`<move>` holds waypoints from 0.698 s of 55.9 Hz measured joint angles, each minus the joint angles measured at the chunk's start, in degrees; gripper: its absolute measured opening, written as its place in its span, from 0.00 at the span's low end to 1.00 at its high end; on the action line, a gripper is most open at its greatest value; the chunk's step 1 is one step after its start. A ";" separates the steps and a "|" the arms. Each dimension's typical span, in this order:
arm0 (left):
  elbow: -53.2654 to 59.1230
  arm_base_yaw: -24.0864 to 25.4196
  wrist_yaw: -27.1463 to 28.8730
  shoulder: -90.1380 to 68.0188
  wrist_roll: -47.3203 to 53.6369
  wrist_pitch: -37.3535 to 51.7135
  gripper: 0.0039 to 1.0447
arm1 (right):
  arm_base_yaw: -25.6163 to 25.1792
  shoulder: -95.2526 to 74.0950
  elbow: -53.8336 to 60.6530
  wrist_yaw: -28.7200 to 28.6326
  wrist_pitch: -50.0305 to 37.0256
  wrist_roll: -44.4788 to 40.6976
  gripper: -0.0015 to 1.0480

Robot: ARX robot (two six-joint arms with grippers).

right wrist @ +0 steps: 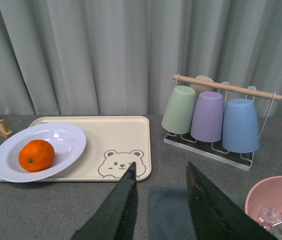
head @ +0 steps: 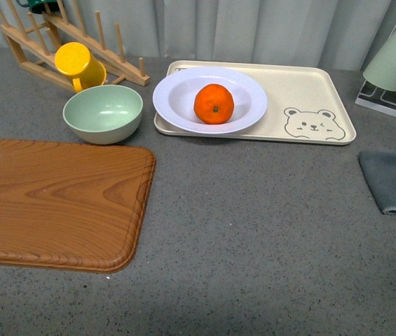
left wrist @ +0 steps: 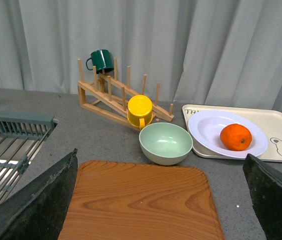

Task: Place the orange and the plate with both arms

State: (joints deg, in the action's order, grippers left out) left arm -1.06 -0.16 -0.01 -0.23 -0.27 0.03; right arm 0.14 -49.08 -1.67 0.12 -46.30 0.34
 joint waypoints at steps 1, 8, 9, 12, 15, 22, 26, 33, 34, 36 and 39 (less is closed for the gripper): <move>0.00 0.00 0.02 0.00 0.00 0.00 0.94 | 0.00 0.90 0.17 0.00 0.74 0.00 0.15; 0.00 0.00 0.02 0.00 0.00 0.00 0.94 | -0.02 6.47 0.85 -0.02 5.31 -0.13 0.01; 0.00 0.00 0.02 0.00 0.00 0.00 0.94 | -0.02 7.34 0.92 -0.02 6.05 -0.17 0.01; 0.00 0.00 0.02 0.00 0.00 0.00 0.94 | 0.00 9.42 1.09 -0.04 7.91 -0.15 0.01; 0.00 0.00 0.02 0.00 0.00 0.00 0.94 | 0.00 11.45 1.22 -0.04 9.81 -0.17 0.01; 0.00 0.00 0.00 0.00 0.00 0.00 0.94 | -0.02 16.48 1.33 -0.02 14.16 -0.17 0.01; 0.00 0.00 0.02 0.00 0.00 0.00 0.94 | 0.00 19.85 1.36 -0.04 17.42 -0.17 0.01; 0.00 0.00 0.02 0.00 0.00 0.00 0.94 | -0.02 25.49 1.38 -0.07 22.71 -0.17 0.01; 0.00 0.00 0.02 0.00 0.00 0.00 0.94 | -0.02 26.03 1.38 -0.04 23.23 -0.17 0.01; 0.00 0.00 0.02 0.00 0.00 0.00 0.94 | 0.00 27.12 1.38 -0.04 24.28 -0.17 0.01; 0.00 0.00 0.02 0.00 0.00 0.00 0.94 | -0.02 28.63 1.38 -0.04 25.75 -0.17 0.01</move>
State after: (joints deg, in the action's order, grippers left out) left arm -1.06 -0.16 0.01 -0.23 -0.27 0.03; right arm 0.12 -20.45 -0.30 0.08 -20.56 0.16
